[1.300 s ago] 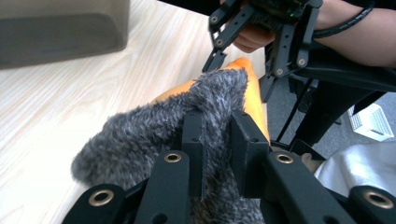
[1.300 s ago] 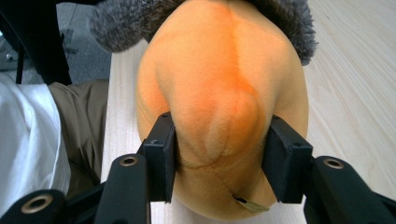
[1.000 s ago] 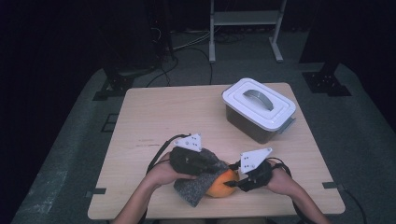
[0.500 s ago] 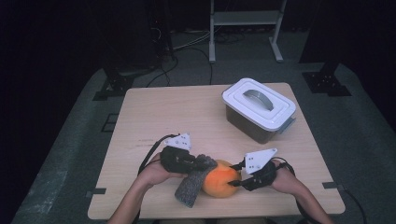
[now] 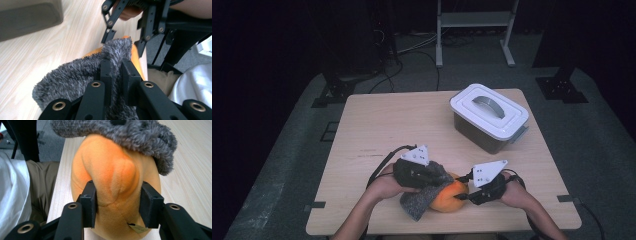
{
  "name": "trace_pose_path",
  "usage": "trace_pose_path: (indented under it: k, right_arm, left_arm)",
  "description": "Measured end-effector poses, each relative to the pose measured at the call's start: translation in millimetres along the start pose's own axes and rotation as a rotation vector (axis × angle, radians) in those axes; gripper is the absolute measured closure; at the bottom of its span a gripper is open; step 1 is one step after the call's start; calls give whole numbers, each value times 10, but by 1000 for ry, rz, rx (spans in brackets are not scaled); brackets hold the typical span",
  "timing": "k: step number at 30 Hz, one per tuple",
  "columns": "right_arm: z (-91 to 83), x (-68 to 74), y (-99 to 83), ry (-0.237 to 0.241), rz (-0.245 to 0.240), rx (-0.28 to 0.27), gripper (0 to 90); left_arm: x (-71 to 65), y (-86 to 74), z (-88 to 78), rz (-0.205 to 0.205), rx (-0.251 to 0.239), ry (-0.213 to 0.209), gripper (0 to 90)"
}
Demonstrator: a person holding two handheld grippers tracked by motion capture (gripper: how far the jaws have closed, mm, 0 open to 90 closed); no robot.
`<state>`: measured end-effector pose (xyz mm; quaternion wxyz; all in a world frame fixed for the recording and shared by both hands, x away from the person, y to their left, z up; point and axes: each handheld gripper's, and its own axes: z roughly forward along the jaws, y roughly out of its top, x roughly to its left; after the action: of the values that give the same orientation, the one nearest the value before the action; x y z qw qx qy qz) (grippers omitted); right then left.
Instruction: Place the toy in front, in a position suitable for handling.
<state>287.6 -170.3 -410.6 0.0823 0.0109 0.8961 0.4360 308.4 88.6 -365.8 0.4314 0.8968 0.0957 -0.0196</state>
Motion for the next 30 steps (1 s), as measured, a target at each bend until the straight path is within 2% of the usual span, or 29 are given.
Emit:
trace_pose_path:
  k: [1, 7, 12, 13, 17, 19, 23, 26, 28, 30]
  right_arm:
    - [-5, 8, 5, -4, -14, 5, 542]
    - [-2, 14, 6, 5, -6, 1, 527]
    - [20, -35, 26, 14, 94, -5, 398]
    - [7, -43, 20, 13, 99, -6, 386]
    - [-56, -50, -52, 13, 144, -18, 400]
    - [-58, -38, -70, 13, 154, -16, 468]
    - [-37, 21, -7, -27, 71, 18, 562]
    - [0, 52, 39, -22, 47, 14, 578]
    - [35, 78, 67, -19, 18, 10, 580]
    - [58, 107, 95, -24, -5, 18, 582]
  left_arm:
    - [10, -26, -9, -10, -4, -3, 810]
    - [67, -168, -81, -39, -28, 2, 807]
    - [129, -218, -87, -65, -55, 0, 807]
    - [137, -224, -96, -65, -54, -1, 807]
    - [139, -223, -107, -70, -73, -17, 806]
    - [130, -183, -87, -67, -81, -32, 806]
    - [88, -34, -31, -40, -63, -39, 805]
    - [67, 53, 4, -19, -61, -49, 805]
    - [25, 173, 84, 7, -46, -65, 805]
    - [17, 200, 116, 12, -34, -66, 804]
